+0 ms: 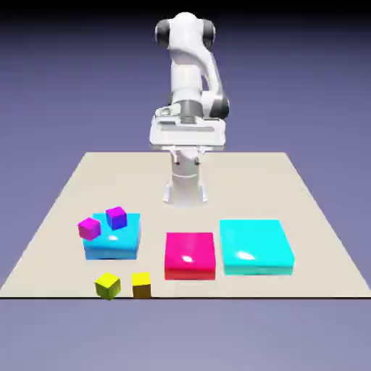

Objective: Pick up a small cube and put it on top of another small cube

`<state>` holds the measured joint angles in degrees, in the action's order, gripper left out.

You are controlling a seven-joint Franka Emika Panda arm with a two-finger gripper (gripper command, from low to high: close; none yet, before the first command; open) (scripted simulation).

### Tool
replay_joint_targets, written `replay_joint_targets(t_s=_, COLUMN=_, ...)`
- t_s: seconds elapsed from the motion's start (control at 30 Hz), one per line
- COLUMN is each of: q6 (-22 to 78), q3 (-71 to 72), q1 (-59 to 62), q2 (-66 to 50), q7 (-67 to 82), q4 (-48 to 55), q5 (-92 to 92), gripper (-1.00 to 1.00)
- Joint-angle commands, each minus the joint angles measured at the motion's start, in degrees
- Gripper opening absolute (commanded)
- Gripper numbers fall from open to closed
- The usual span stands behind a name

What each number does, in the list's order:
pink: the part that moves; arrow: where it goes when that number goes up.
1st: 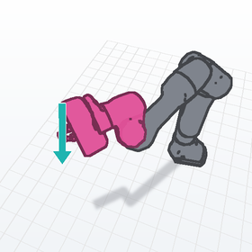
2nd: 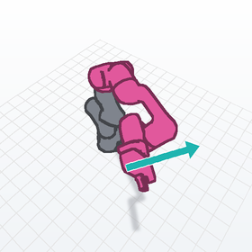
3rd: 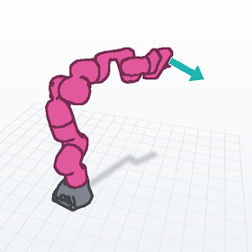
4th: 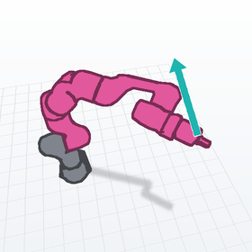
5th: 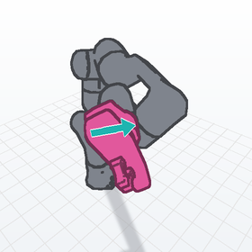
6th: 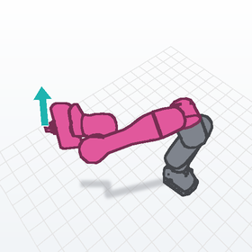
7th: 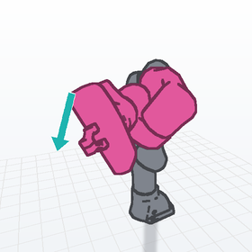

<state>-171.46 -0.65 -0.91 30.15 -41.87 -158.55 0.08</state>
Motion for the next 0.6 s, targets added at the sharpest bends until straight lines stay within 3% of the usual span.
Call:
replay_joint_targets(t_s=0.0, q6=2.12, q3=-0.54, q1=-0.18, q2=-2.08, q7=0.49, q4=2.03, q5=0.07, gripper=0.0)
replay_joint_targets(t_s=0.57, q6=38.04, q3=-9.68, q1=-3.29, q2=-37.38, q7=8.73, q4=36.55, q5=1.24, gripper=0.0)
